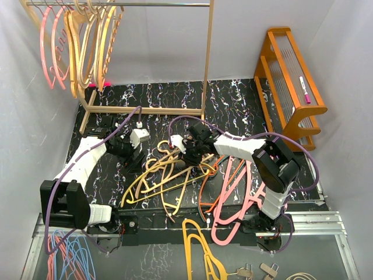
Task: Organize the hangers
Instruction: Pick up the hanger at the center of the board.
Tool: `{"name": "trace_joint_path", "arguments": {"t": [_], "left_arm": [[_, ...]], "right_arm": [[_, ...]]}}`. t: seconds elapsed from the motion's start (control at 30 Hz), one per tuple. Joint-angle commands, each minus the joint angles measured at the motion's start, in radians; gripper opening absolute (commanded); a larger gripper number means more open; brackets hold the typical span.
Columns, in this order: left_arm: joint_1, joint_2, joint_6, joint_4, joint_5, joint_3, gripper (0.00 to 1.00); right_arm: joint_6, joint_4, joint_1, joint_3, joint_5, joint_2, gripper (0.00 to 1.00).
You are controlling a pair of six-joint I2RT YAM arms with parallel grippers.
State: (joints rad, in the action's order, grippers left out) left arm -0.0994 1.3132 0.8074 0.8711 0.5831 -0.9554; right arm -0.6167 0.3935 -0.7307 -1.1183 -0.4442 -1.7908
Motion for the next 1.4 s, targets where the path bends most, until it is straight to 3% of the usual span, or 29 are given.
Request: {"name": "trace_joint_path", "arguments": {"t": [0.0, 0.13, 0.17, 0.23, 0.27, 0.43, 0.6, 0.8, 1.03, 1.37], "left_arm": [[0.001, -0.004, 0.013, 0.018, 0.012, -0.005, 0.97], [0.001, 0.006, 0.012, 0.027, 0.013, -0.016, 0.97], [0.000, 0.008, 0.012, 0.030, 0.013, -0.020, 0.97], [0.001, 0.008, 0.014, 0.044, 0.016, -0.029, 0.97], [0.001, 0.009, 0.019, 0.058, 0.018, -0.036, 0.97], [0.037, -0.026, -0.091, 0.009, -0.028, -0.039, 0.97], [0.121, -0.066, -0.064, 0.051, 0.156, -0.040, 0.97], [0.213, 0.061, 0.107, 0.230, 0.381, -0.109, 0.97], [0.219, 0.226, 0.380, 0.555, 0.525, -0.231, 0.97], [0.219, 0.255, 0.374, 0.565, 0.460, -0.185, 0.97]], "right_arm": [[0.005, -0.024, -0.006, -0.062, -0.025, -0.023, 0.30], [0.006, -0.022, -0.017, -0.084, -0.031, -0.055, 0.29], [0.005, -0.026, -0.019, -0.087, -0.029, -0.061, 0.25], [0.004, -0.032, -0.024, -0.092, -0.018, -0.067, 0.09], [0.001, -0.037, -0.026, -0.090, -0.010, -0.062, 0.08], [-0.042, -0.074, -0.010, -0.019, 0.035, 0.083, 0.08], [-0.092, -0.102, 0.079, 0.084, -0.012, 0.297, 0.08], [-0.081, -0.210, 0.142, 0.208, -0.085, 0.485, 0.08], [-0.064, -0.224, 0.153, 0.232, -0.068, 0.516, 0.08], [-0.063, -0.286, 0.202, 0.226, -0.006, 0.522, 0.08]]}}
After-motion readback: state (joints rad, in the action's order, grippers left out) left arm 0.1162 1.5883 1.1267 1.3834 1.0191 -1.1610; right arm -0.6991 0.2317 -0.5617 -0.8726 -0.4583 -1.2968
